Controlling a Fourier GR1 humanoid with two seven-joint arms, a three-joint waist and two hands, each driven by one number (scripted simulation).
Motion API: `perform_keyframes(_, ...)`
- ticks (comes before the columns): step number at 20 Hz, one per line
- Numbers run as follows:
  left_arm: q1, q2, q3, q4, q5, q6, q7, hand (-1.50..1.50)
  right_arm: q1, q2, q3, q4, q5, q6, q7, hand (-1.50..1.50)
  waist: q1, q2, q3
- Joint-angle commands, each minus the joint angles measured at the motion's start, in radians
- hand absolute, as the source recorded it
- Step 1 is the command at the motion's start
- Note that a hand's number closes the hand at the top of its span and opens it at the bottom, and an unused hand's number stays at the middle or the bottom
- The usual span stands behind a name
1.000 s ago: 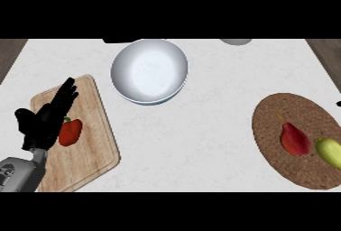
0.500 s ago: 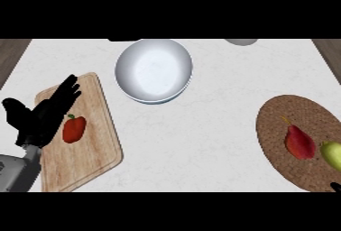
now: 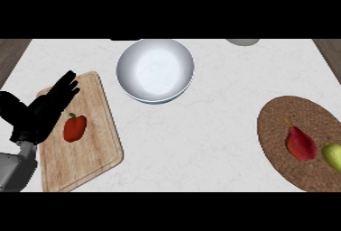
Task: Pick the lemon from the placemat and place it in the bowl
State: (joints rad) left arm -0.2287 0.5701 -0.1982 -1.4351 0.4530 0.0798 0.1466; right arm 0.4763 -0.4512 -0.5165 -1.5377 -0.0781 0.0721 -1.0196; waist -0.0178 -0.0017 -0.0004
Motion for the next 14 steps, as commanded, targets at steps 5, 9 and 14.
perform_keyframes(5,0.007,-0.017,0.019,-0.031,-0.009,-0.019,0.028,0.0,0.158,-0.044,-0.024,-0.222,0.182,-0.044,0.199,-1.5,0.011,0.002,-0.001)
perform_keyframes(9,-0.005,-0.036,0.026,-0.038,-0.027,-0.006,0.06,0.0,0.154,-0.062,-0.008,-0.378,0.254,-0.025,0.357,-1.5,0.014,0.002,0.0)
perform_keyframes(14,0.051,-0.049,0.022,-0.049,-0.062,-0.036,0.025,0.0,0.198,-0.047,-0.002,-0.437,0.366,0.008,0.479,-1.5,0.014,0.002,0.0)
